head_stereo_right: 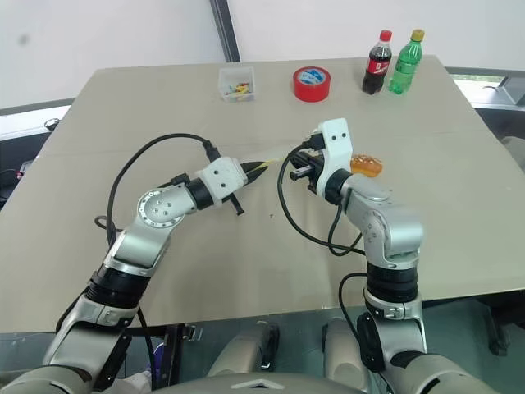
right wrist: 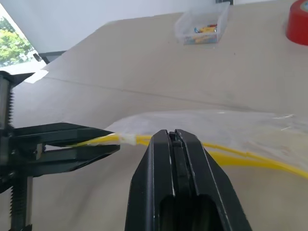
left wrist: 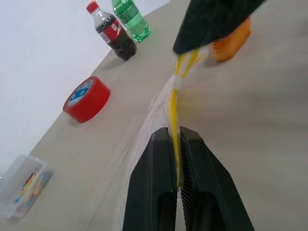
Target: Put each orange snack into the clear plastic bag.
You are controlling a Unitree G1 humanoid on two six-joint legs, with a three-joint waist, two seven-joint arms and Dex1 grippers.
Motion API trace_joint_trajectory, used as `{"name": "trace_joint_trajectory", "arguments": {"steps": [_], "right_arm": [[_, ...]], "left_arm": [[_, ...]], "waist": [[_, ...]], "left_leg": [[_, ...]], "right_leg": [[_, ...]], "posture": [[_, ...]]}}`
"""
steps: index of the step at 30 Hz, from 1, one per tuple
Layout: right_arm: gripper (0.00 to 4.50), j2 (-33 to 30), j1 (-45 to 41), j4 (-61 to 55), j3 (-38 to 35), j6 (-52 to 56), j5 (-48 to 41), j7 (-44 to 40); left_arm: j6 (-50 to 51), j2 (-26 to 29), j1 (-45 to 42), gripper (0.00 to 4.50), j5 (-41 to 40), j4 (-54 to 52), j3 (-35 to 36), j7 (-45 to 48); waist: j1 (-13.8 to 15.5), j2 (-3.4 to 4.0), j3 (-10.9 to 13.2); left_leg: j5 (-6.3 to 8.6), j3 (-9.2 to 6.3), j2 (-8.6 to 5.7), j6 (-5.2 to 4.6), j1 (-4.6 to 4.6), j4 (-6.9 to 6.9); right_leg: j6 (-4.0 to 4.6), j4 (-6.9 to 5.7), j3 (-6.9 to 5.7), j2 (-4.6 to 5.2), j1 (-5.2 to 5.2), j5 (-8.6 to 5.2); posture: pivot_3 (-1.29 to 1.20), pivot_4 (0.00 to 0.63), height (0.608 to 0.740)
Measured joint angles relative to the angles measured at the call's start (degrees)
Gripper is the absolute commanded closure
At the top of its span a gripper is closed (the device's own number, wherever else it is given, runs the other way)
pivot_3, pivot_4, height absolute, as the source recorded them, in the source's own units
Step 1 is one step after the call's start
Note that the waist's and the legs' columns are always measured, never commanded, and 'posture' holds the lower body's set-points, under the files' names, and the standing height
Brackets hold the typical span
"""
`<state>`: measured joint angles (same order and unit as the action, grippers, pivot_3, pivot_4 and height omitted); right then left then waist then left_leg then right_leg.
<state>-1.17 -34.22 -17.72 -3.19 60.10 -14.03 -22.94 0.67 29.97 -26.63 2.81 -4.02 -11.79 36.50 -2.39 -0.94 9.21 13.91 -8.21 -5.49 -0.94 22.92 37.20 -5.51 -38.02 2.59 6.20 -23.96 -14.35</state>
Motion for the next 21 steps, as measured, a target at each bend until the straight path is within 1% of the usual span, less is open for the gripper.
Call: {"name": "trace_joint_trajectory", "arguments": {"steps": [6, 10, 12, 15, 17, 21], "right_arm": [[4.46, -2.36, 0.05, 3.38, 2.26, -2.23, 0.06, 1.02], [4.46, -1.89, 0.24, 3.94, 0.48, -2.68, -2.29, 1.53], [4.46, -1.77, 0.36, 2.39, -0.99, -1.84, -4.68, 1.31], [4.46, -3.64, 1.07, -1.31, -2.14, -0.19, -7.70, 0.68], [4.46, -5.60, 2.12, -3.29, -2.24, 0.76, -9.27, 0.28], [4.46, -6.91, 2.47, -4.02, -1.59, 1.09, -10.82, 0.29]], "left_arm": [[1.54, -0.16, 0.18, 4.50, -0.10, -2.19, 0.07, 0.01], [3.63, -0.14, 0.62, 4.50, -0.10, -2.40, 0.36, 0.01], [4.14, 0.02, 0.62, 4.50, -0.06, -2.40, 0.71, -0.02], [4.45, 0.13, 0.62, 4.50, 0.03, -2.43, 1.14, -0.03], [5.02, 0.21, 0.66, 4.50, 0.30, -2.54, 1.29, -0.03], [5.37, 0.19, 0.65, 4.50, 0.36, -3.07, 1.32, -0.02]], "waist": [[0.00, 0.00, 0.00], [-0.02, 0.00, 0.00], [0.01, 0.00, 0.00], [0.06, 0.00, 0.00], [0.10, 0.00, 0.00], [-0.12, 0.00, 0.00]], "left_leg": [[0.00, 0.01, 0.00, 0.00, 0.00, 0.00], [0.00, 0.00, 0.01, 0.00, 0.00, 0.00], [0.00, 0.00, 0.01, 0.00, 0.00, 0.00], [0.00, 0.00, 0.00, -0.01, 0.00, 0.00], [0.00, 0.00, 0.00, -0.01, 0.00, 0.00], [0.00, 0.02, 0.03, -0.01, -0.01, -0.01]], "right_leg": [[0.00, 0.00, 0.01, 0.00, 0.00, 0.00], [0.00, 0.00, 0.00, -0.02, 0.00, 0.00], [0.00, 0.00, 0.00, -0.01, 0.00, 0.00], [0.00, 0.02, 0.00, 0.00, 0.02, 0.00], [0.00, 0.01, -0.01, 0.00, 0.02, 0.00], [0.00, 0.00, 0.01, -0.02, 0.01, 0.00]], "posture": [[0.00, 0.150, 0.740], [0.00, 0.150, 0.740], [0.00, 0.150, 0.740], [0.00, 0.150, 0.740], [0.00, 0.150, 0.740], [0.00, 0.150, 0.740]]}}
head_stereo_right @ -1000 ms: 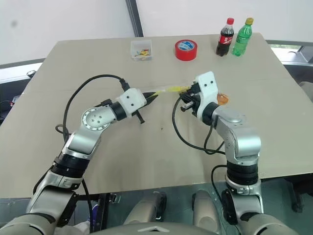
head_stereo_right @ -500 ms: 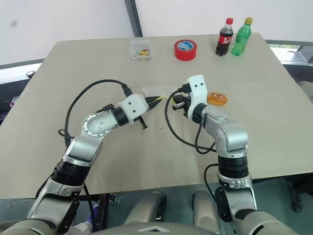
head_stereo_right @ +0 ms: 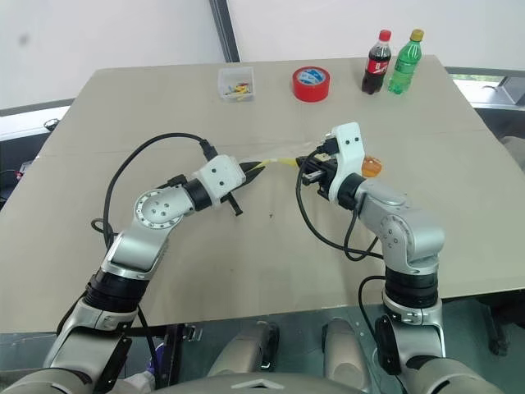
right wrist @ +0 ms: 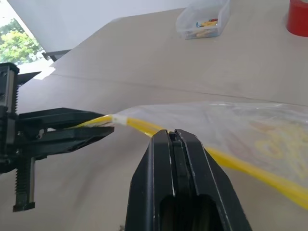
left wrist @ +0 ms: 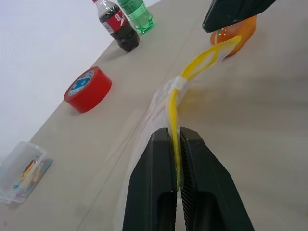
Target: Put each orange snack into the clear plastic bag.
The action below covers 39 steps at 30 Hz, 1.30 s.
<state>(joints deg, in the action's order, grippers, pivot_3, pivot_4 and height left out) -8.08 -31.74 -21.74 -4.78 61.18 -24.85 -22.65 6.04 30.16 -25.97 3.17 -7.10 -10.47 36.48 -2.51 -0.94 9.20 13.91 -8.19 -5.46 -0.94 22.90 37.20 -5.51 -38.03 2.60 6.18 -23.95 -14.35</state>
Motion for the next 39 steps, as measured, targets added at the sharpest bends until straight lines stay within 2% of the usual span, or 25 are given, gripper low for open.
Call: {"name": "trace_joint_trajectory", "arguments": {"steps": [9, 15, 18, 21, 23, 27, 30, 33, 34, 35, 38, 39], "right_arm": [[4.46, 0.96, -0.24, 3.27, 2.33, -1.77, 0.05, 2.29], [4.46, 4.94, -1.86, 9.20, 0.91, -4.14, -0.04, 5.45], [4.46, 9.11, -3.31, 13.09, -2.37, -4.46, -1.46, 8.22], [4.46, 9.70, -3.49, 16.26, -2.19, -6.95, -0.60, 9.44], [4.46, 5.74, -2.58, 17.79, 3.73, -15.31, 5.72, 8.96], [4.46, -8.46, -0.56, 23.25, 19.69, -40.90, 25.03, 5.93], [4.46, -11.99, -0.69, 28.56, 25.90, -54.69, 33.40, 4.93], [4.46, -12.40, -2.70, 33.22, 29.51, -62.05, 38.91, 4.57], [3.93, -12.66, -3.88, 34.79, 30.39, -64.29, 41.12, 4.74], [3.65, -13.24, -5.35, 36.44, 31.54, -66.50, 43.65, 5.13], [2.00, -14.12, -7.82, 39.60, 32.72, -70.51, 49.48, 6.14], [1.64, -14.12, -7.82, 40.04, 32.89, -70.95, 50.34, 6.34]], "left_arm": [[0.95, 0.17, 0.02, 4.50, -0.01, -1.09, 0.00, 0.17], [0.79, 0.49, 1.87, 4.50, -0.01, -3.75, -0.28, 1.30], [0.12, 1.12, 3.27, 4.50, -0.02, -4.77, -0.34, 2.33], [-0.29, 1.28, 3.83, 4.50, -0.14, -5.19, -0.28, 2.92], [-0.62, 2.12, 4.52, 4.50, -0.22, -5.18, -0.15, 3.45], [-2.19, 3.76, 5.90, 4.50, -0.73, -4.60, 1.29, 4.41], [-4.27, 4.11, 5.84, 4.50, -0.98, -2.77, 1.36, 4.70], [-5.69, 4.10, 5.65, 4.50, -0.96, -1.05, 1.34, 4.76], [-5.97, 4.10, 5.50, 4.50, -0.94, -0.50, 1.35, 4.70], [-6.26, 4.06, 5.39, 4.50, -0.86, -0.06, 1.35, 4.52], [-6.60, 3.61, 5.17, 4.50, -0.45, 0.53, 1.34, 4.20], [-6.63, 3.42, 5.16, 4.50, -0.41, 0.63, 1.34, 4.06]], "waist": [[0.14, 0.00, 0.00], [0.11, 0.00, 0.00], [0.08, 0.01, 0.00], [0.13, 0.02, 0.01], [0.17, 0.04, 0.01], [0.06, 0.03, 0.01], [-0.39, 0.03, 0.01], [-0.58, 0.03, 0.01], [-0.54, 0.03, 0.02], [-0.49, 0.03, 0.01], [0.00, 0.02, 0.01], [0.05, 0.02, 0.01]], "left_leg": [[0.00, -0.01, -0.01, 0.00, 0.00, 0.00], [0.00, 0.00, 0.00, 0.00, 0.00, -0.01], [0.00, -0.01, 0.00, 0.00, 0.00, -0.01], [0.00, 0.00, -0.01, 0.00, 0.00, -0.01], [0.00, 0.01, -0.05, 0.00, 0.00, -0.01], [-0.01, 0.05, -0.12, 0.01, -0.02, -0.01], [-0.01, 0.08, 0.03, 0.01, -0.08, -0.06], [-0.01, 0.09, 0.07, 0.02, -0.08, -0.05], [-0.01, 0.10, 0.05, 0.01, -0.07, -0.03], [-0.01, 0.11, 0.03, 0.01, -0.07, -0.02], [-0.01, 0.08, 0.02, 0.01, -0.06, -0.03], [-0.01, 0.06, 0.03, 0.02, -0.07, -0.04]], "right_leg": [[0.00, 0.01, 0.00, 0.01, 0.01, 0.00], [0.00, 0.00, 0.01, 0.01, 0.00, 0.00], [0.00, 0.00, 0.01, 0.00, 0.00, 0.00], [0.00, 0.01, 0.01, 0.01, 0.00, 0.00], [0.00, 0.03, 0.00, 0.02, -0.01, 0.00], [-0.01, 0.04, 0.00, 0.04, -0.02, -0.01], [0.00, 0.01, 0.03, -0.06, -0.01, 0.00], [0.00, 0.01, 0.04, -0.08, 0.00, 0.00], [0.00, 0.03, 0.05, -0.07, 0.01, 0.00], [0.00, 0.04, 0.06, -0.05, 0.02, 0.00], [0.00, 0.06, 0.05, -0.06, 0.02, 0.00], [0.00, 0.06, 0.04, -0.06, 0.02, 0.00]], "posture": [[0.00, 0.150, 0.740], [0.00, 0.150, 0.740], [0.00, 0.150, 0.740], [0.00, 0.150, 0.740], [0.00, 0.150, 0.740], [0.00, 0.150, 0.740], [0.00, 0.150, 0.740], [0.00, 0.150, 0.740], [0.00, 0.150, 0.740], [0.00, 0.150, 0.740], [0.00, 0.150, 0.740], [0.00, 0.150, 0.740]]}}
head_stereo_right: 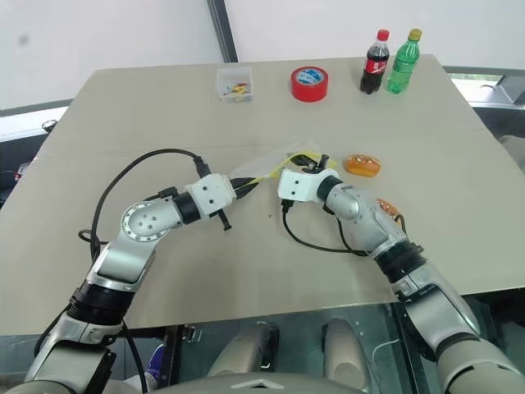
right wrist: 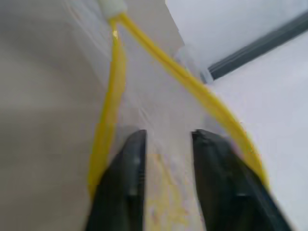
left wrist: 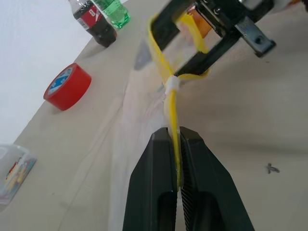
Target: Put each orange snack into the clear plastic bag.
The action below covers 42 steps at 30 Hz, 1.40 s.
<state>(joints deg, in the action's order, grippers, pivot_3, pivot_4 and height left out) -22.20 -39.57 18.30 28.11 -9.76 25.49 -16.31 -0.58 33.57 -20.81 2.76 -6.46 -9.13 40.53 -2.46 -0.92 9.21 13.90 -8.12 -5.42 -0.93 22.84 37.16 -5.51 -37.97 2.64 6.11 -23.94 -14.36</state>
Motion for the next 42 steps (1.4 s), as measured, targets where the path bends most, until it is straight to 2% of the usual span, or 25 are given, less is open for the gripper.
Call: {"name": "trace_joint_trajectory", "arguments": {"steps": [3, 4, 8, 11, 14, 19, 25, 32, 36, 37, 38, 39, 42], "right_arm": [[0.22, -0.28, 0.18, 0.79, 0.54, -1.11, 2.77, 0.03], [0.04, -0.86, 0.32, 0.72, 0.52, -1.63, 3.47, 0.00], [0.04, -2.74, 1.52, -0.35, -0.20, -1.81, 4.82, 0.02], [0.04, -3.62, 5.60, -6.09, -4.25, 1.05, 0.89, -3.03], [0.04, -5.29, 14.09, -20.92, -12.38, 12.90, -11.88, -12.61], [0.04, -10.73, 22.15, -36.34, -24.10, 31.74, -22.49, -19.39], [0.04, -13.73, 29.51, -40.71, -32.95, 48.87, -26.83, -19.56], [0.04, -14.44, 32.96, -41.38, -35.52, 55.02, -31.81, -20.34], [1.80, -14.53, 33.97, -39.35, -35.97, 54.57, -33.51, -20.31], [2.42, -14.53, 34.15, -38.99, -36.05, 54.29, -33.97, -20.19], [2.60, -14.53, 34.15, -38.99, -36.05, 54.28, -34.45, -20.15], [3.21, -14.53, 34.14, -38.99, -36.06, 54.28, -34.51, -20.14], [3.30, -13.73, 33.94, -39.21, -37.11, 55.28, -37.31, -20.23]], "left_arm": [[-0.05, -0.46, 0.01, 4.50, 0.36, 0.46, 0.00, -0.60], [-0.13, -0.59, 0.01, 4.50, 0.39, 0.46, 0.00, -0.79], [0.07, -1.33, -0.01, 4.50, 0.43, 0.86, 0.03, -1.59], [0.73, -2.06, -0.57, 4.50, 0.55, 2.00, -0.02, -2.48], [1.10, -2.43, -1.67, 4.50, 0.79, 4.43, 0.63, -3.59], [0.99, -2.77, -3.89, 4.50, 1.20, 7.29, 0.72, -4.09], [0.15, -2.87, -4.27, 4.50, 1.19, 8.32, 0.69, -3.98], [-0.01, -2.87, -4.21, 4.50, 1.09, 8.43, 0.65, -2.92], [0.00, -2.88, -3.79, 4.50, 0.80, 8.42, 0.66, -2.63], [0.00, -2.89, -3.54, 4.50, 0.43, 8.42, 0.66, -2.34], [-0.01, -2.90, -3.54, 4.50, 0.38, 8.41, 0.66, -2.14], [-0.01, -2.89, -3.54, 4.50, 0.37, 8.41, 0.66, -2.12], [-0.02, -2.89, -3.49, 4.50, 0.21, 8.36, 0.69, -1.94]], "waist": [[0.09, 0.00, 0.00], [0.10, 0.00, 0.00], [0.12, 0.00, 0.00], [0.14, 0.00, 0.00], [0.55, 0.01, 0.00], [1.04, 0.00, 0.00], [1.33, 0.00, 0.00], [1.75, 0.00, 0.00], [1.70, 0.00, 0.00], [1.70, 0.00, 0.00], [1.70, 0.00, 0.00], [1.70, 0.00, 0.00], [1.71, 0.00, 0.00]], "left_leg": [[0.00, 0.01, 0.00, 0.00, 0.01, 0.01], [0.00, 0.02, -0.01, 0.00, 0.01, 0.01], [0.00, 0.01, -0.01, 0.00, 0.01, 0.01], [0.00, 0.01, -0.01, 0.00, 0.02, 0.00], [0.01, -0.08, -0.04, -0.02, 0.06, 0.04], [0.04, -0.15, -0.04, -0.07, -0.01, 0.09], [0.03, -0.08, -0.02, -0.06, -0.03, 0.07], [0.03, -0.07, -0.04, -0.06, -0.02, 0.09], [0.03, -0.07, -0.04, -0.05, -0.03, 0.10], [0.03, -0.08, -0.03, -0.05, -0.03, 0.10], [0.03, -0.08, -0.03, -0.05, -0.03, 0.10], [0.03, -0.08, -0.03, -0.05, -0.03, 0.10], [0.03, -0.08, -0.03, -0.05, -0.03, 0.10]], "right_leg": [[0.00, 0.00, 0.01, 0.00, 0.00, 0.00], [0.00, 0.00, 0.02, 0.01, 0.01, 0.00], [0.00, 0.00, 0.01, 0.01, 0.01, 0.00], [0.00, 0.00, 0.02, 0.00, 0.01, 0.00], [0.00, 0.05, -0.04, 0.03, 0.08, 0.00], [0.00, 0.04, -0.12, 0.02, 0.19, 0.00], [0.00, 0.03, -0.08, 0.04, 0.18, 0.00], [-0.01, 0.03, -0.08, 0.07, 0.20, 0.00], [-0.01, 0.03, -0.09, 0.07, 0.21, 0.00], [-0.01, 0.03, -0.10, 0.07, 0.21, 0.00], [-0.01, 0.03, -0.10, 0.07, 0.21, 0.00], [-0.01, 0.03, -0.10, 0.07, 0.21, 0.00], [-0.01, 0.03, -0.10, 0.07, 0.21, 0.00]], "posture": [[0.00, 0.150, 0.740], [0.00, 0.150, 0.740], [0.00, 0.150, 0.740], [0.00, 0.150, 0.740], [0.00, 0.150, 0.740], [0.00, 0.150, 0.740], [0.00, 0.150, 0.740], [0.00, 0.150, 0.740], [0.00, 0.150, 0.740], [0.00, 0.150, 0.740], [0.00, 0.150, 0.740], [0.00, 0.150, 0.740], [0.00, 0.150, 0.740]]}}
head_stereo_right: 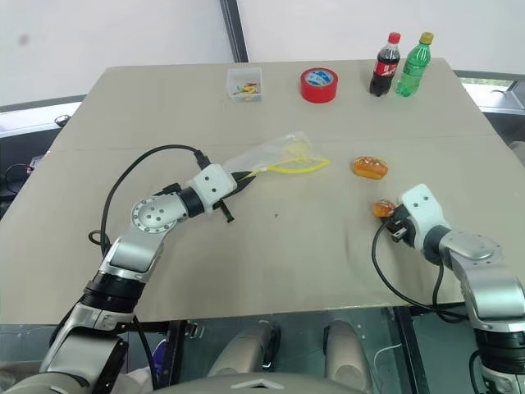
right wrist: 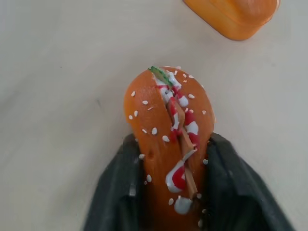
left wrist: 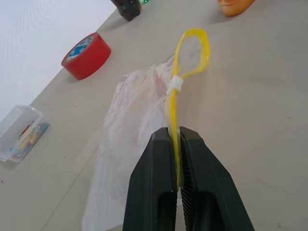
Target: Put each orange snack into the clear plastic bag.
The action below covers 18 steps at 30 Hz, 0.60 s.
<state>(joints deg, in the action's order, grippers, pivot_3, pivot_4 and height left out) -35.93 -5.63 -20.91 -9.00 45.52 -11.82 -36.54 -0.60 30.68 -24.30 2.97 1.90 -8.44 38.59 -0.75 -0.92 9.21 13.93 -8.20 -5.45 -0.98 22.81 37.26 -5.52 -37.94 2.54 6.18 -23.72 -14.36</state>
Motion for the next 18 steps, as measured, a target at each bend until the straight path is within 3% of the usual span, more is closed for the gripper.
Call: {"name": "trace_joint_trajectory", "arguments": {"steps": [6, 11, 18], "right_arm": [[3.30, 8.10, -6.27, -5.01, 1.62, 5.94, -10.40, -0.02], [3.30, 17.94, -19.20, 1.50, 9.52, 6.32, -8.92, 6.30], [3.30, 20.42, -22.86, 10.94, 15.31, 3.34, -6.12, 8.10]], "left_arm": [[-0.81, 0.50, 2.13, 4.50, -0.98, -2.04, 0.73, 0.71], [-2.70, 1.10, 2.41, 4.50, -0.98, -3.43, 0.92, 1.69], [-3.15, 1.03, 3.99, 4.50, -1.26, -7.17, 0.87, 2.91]], "waist": [[-0.42, 0.00, 0.00], [-0.43, 0.00, 0.00], [-0.18, 0.00, 0.00]], "left_leg": [[0.01, -0.01, 0.08, -0.01, -0.03, -0.02], [-0.01, -0.04, 0.06, 0.02, -0.02, 0.00], [-0.01, -0.08, -0.06, 0.03, 0.09, -0.02]], "right_leg": [[0.00, -0.02, 0.00, -0.05, -0.01, 0.00], [0.04, -0.03, -0.03, -0.04, -0.02, 0.02], [0.04, 0.07, -0.06, 0.06, -0.06, 0.02]], "posture": [[0.00, 0.150, 0.740], [0.00, 0.150, 0.740], [0.00, 0.150, 0.740]]}}
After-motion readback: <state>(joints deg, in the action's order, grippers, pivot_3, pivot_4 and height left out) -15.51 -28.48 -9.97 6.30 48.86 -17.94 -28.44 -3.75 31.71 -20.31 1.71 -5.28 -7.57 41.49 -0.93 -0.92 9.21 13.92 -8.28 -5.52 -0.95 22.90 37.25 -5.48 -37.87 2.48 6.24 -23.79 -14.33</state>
